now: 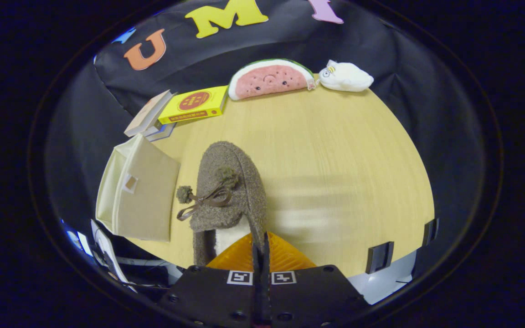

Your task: Open the storage box then place both shoes into the box .Put the left shoe in first, then the right shoe, with the right side of both shoes facing outward in a uniform manner.

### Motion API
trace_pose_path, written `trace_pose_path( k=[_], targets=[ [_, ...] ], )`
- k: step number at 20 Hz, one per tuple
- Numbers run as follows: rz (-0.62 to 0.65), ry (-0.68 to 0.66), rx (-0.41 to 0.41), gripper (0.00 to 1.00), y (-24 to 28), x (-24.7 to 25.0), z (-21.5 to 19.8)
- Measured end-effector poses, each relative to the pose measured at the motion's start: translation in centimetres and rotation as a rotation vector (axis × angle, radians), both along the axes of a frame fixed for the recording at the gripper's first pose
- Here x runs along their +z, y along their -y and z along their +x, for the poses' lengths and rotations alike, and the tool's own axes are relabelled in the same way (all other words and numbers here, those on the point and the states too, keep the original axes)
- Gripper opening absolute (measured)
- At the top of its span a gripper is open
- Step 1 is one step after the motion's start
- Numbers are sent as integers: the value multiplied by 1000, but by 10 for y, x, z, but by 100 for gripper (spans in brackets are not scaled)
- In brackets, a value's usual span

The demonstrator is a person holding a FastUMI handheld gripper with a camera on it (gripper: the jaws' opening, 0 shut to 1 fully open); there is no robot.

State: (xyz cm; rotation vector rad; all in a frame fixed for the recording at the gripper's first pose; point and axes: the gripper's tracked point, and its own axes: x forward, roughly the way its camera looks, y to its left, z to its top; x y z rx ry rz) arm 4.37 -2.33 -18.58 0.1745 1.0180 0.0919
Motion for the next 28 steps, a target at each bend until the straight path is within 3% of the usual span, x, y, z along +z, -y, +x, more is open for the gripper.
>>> trace_pose_path(
  k=[12,19,24,28],
  targets=[
    [82,57,19,0,-109,54,4],
    [115,146,126,0,-213,106,7],
    [163,122,194,1,-292,101,9],
    [139,92,192,1,-327,80,19]
  ],
)
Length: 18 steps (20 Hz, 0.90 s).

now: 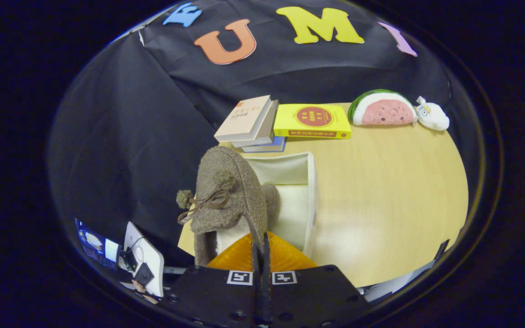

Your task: Open the storage box then place both shoes into the box .Put the left shoe in first, then the right shoe, with the right side of both shoes facing outward in a uniform manner.

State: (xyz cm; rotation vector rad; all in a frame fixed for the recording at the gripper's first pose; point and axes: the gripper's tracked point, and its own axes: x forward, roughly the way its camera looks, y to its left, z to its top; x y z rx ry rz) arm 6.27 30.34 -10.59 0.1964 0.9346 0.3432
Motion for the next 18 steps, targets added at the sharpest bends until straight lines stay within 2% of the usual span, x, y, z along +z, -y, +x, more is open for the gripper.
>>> trace_pose_path(
  k=[5,8,15,18],
  targets=[
    [-24,1,-61,1,-11,-22,23],
    [10,-35,-72,1,-21,-41,32],
    [-119,-62,-154,2,12,-75,41],
    [-109,-33,-194,2,20,-72,39]
  ],
)
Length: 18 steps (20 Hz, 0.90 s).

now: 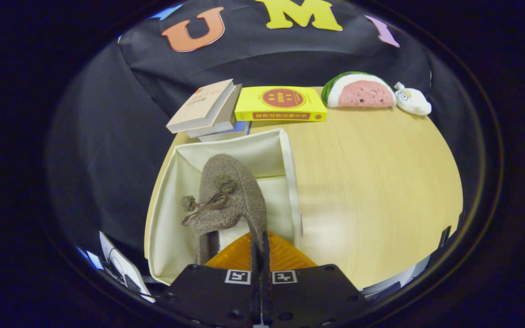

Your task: Open the storage box then place both shoes into the box .Put the left shoe in first, then the right shoe, with the right side of both shoes facing outward in a uniform manner.

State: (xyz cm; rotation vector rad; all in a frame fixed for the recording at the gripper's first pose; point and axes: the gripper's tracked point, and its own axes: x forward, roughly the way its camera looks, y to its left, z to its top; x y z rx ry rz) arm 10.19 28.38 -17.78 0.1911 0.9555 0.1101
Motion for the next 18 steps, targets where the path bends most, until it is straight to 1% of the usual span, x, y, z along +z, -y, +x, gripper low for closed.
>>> trace_pose_path(
  k=[2,4,5,6,7,8,9,10,11,12,14,18],
  targets=[
    [30,29,-42,2,5,6,-3],
    [47,56,-61,2,5,8,-6],
    [51,69,-67,7,7,13,-9],
    [51,79,-63,7,5,14,-12],
    [42,87,-62,12,7,16,-14],
    [40,96,-54,11,6,19,-17],
    [52,101,-32,19,1,20,-19],
    [36,109,-22,28,4,23,-24],
    [34,133,-8,30,5,28,-25],
    [22,166,6,36,5,36,-26],
    [-1,249,23,63,12,52,-29],
    [1,370,21,83,28,76,-45]
  ],
)
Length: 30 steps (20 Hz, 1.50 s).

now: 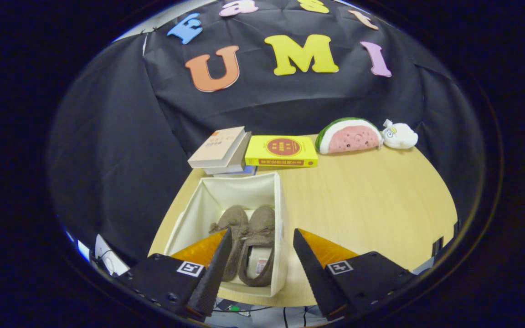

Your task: Open the storage box then place both shoes into the box .Put the left shoe in first, then the right shoe, with the right side of both shoes facing outward in a uniform manner.

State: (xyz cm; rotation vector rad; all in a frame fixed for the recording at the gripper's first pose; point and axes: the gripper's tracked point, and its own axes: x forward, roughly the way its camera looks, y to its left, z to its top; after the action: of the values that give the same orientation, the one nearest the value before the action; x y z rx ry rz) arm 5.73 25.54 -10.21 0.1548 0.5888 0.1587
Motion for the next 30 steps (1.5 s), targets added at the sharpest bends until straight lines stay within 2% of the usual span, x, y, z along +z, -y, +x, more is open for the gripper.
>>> trace_pose_path(
  k=[1,5,9,12,18,24,30],
  targets=[
    [3,37,-2,90,5,8,-4],
    [12,199,-21,96,30,35,-23],
    [0,372,-13,96,47,51,-57],
    [-39,449,-56,96,76,51,-74],
    [-85,630,-150,96,128,83,-128],
    [-158,705,-146,96,155,89,-171],
    [-143,722,-185,96,189,89,-179]
  ],
)
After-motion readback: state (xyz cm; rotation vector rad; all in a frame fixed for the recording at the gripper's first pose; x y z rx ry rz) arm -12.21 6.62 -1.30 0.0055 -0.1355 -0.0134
